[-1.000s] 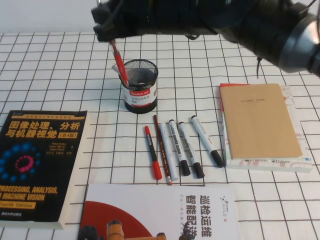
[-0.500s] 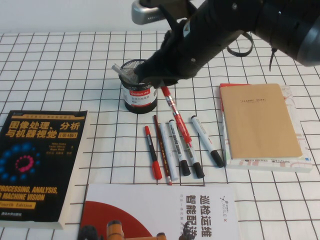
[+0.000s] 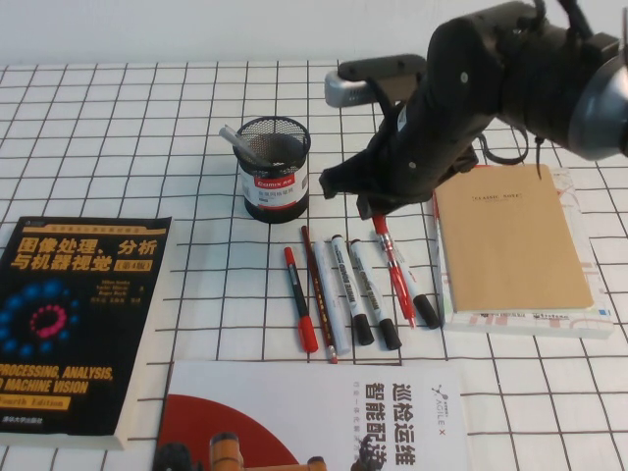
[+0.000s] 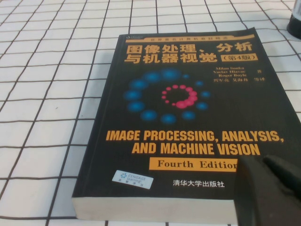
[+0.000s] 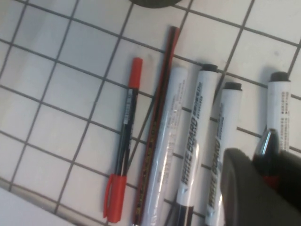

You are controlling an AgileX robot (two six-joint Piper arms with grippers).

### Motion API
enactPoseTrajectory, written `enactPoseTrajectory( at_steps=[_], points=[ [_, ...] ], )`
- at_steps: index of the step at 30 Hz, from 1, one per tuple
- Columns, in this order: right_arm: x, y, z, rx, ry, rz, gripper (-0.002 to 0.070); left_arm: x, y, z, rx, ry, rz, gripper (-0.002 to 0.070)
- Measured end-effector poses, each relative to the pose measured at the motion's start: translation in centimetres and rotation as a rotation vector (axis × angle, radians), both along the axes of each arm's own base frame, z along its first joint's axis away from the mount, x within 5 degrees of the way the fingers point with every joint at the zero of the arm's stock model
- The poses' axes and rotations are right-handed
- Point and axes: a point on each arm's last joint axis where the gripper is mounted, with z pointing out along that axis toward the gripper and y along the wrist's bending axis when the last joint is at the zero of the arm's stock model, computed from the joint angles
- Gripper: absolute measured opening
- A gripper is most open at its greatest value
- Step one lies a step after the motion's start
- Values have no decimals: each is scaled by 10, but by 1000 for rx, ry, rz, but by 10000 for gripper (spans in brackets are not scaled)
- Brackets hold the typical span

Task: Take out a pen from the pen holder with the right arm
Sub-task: 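Take a marker out of the pen holder and lay it on the table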

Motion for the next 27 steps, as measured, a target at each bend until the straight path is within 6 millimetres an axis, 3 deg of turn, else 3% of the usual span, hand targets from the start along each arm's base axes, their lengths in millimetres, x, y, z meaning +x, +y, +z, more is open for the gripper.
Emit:
enactPoseTrajectory(
  at_steps=[12,27],
  points=[
    [26,3,-64,-30,106,-10,78,0,0,0,0,0,0,-4],
    [40,4,-89,-18,77,-25,78,0,0,0,0,0,0,-4]
  ],
)
